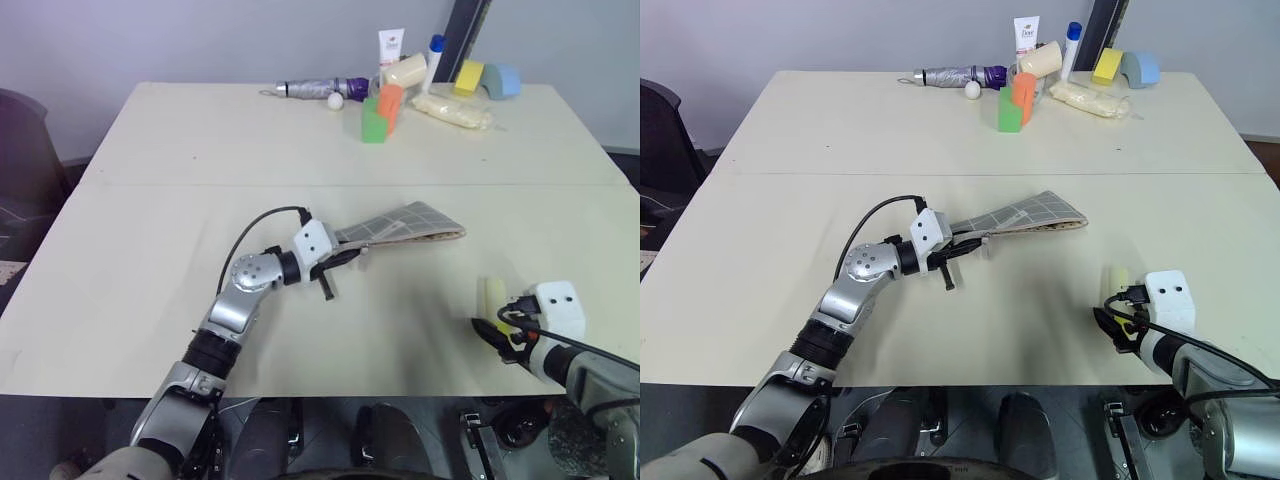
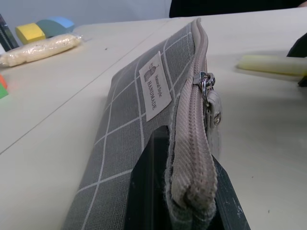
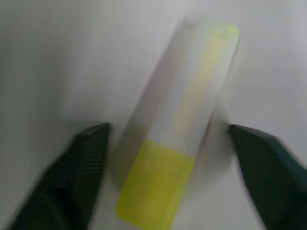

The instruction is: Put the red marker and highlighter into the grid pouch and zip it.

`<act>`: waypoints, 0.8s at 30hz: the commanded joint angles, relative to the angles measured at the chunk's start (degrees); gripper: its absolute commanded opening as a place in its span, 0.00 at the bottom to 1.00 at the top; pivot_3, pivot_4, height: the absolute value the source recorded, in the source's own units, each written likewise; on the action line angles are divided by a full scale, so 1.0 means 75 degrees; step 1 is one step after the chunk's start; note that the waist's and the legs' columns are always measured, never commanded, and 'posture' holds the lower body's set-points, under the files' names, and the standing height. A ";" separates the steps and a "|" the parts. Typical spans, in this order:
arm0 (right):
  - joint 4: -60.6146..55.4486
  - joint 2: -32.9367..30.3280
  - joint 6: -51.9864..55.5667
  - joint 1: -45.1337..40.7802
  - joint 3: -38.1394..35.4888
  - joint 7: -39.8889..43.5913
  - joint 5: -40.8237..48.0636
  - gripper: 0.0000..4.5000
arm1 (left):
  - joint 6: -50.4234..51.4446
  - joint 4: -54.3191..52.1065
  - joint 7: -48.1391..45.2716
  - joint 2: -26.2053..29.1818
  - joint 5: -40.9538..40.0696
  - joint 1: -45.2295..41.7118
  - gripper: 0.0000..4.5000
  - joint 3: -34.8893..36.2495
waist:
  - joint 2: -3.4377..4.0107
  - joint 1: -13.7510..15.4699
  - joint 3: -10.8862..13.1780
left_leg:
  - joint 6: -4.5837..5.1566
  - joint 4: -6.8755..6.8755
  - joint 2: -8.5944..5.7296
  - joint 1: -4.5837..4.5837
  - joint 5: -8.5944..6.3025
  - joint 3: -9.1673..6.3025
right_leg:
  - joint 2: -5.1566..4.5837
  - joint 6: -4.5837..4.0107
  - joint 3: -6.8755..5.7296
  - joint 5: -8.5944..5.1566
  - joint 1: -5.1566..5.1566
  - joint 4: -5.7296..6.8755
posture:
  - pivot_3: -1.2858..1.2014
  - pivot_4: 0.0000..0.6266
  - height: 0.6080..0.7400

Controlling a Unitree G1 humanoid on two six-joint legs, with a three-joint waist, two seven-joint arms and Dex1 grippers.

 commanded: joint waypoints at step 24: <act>0.0405 -0.3069 -0.1546 -0.1959 0.1117 0.1598 0.0934 0.20 | -0.0198 -0.0621 0.0399 0.0158 0.0115 0.0047 0.00 0.0073 | -0.0001 0.0000 0.0008 | 0.0005 0.0000 -0.0001 -0.0004 -0.0003 -0.0002 | -0.0006 0.0000 -0.0001 0.0000 -0.0001 -0.0003 | 0.52 0.24 1.00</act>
